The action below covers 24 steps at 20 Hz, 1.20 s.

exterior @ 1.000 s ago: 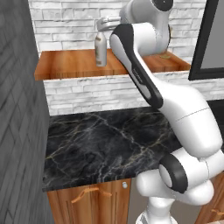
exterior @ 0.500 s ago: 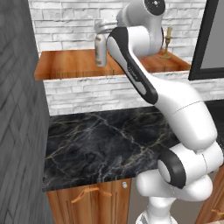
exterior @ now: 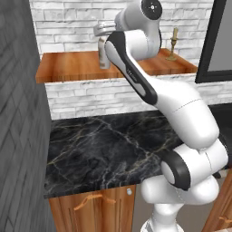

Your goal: Get the candle and the liquor from the cabinet and move them to the dining counter.

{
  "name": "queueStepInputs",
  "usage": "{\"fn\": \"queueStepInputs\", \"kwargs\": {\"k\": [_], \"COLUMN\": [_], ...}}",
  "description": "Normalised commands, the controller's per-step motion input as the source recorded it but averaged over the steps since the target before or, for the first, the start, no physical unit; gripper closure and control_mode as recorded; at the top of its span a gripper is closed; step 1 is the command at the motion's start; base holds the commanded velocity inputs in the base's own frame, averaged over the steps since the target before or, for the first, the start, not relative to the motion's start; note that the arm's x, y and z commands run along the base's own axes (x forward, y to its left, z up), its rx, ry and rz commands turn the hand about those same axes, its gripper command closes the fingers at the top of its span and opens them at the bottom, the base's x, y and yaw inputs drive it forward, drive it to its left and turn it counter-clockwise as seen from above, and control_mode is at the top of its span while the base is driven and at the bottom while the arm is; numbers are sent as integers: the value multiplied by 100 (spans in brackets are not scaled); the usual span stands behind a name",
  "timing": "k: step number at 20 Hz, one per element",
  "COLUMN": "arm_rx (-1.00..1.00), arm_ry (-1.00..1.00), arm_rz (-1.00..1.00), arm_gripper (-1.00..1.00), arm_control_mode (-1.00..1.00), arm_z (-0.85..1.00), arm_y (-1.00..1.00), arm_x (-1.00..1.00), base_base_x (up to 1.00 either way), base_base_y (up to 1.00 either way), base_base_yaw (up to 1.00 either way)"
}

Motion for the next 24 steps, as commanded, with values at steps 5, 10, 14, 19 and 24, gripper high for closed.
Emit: {"fn": "queueStepInputs", "kwargs": {"k": [5, 10, 14, 19, 24], "arm_rx": [0, 0, 0, 0, 0], "arm_ry": [0, 0, 0, 0, 0], "arm_rz": [0, 0, 0, 0, 0], "arm_gripper": [-100, -100, -100, -100, -100], "arm_control_mode": [-100, -100, -100, -100, -100], "arm_z": [-2, -9, -11, -5, -1], "arm_y": [0, 0, 1, 8, 10], "arm_x": [22, 25, 22, 20, 22], "base_base_x": [0, 0, 0, 0, 0], "base_base_y": [0, 0, 0, 0, 0], "base_base_yaw": [0, 0, 0, 0, 0]}}
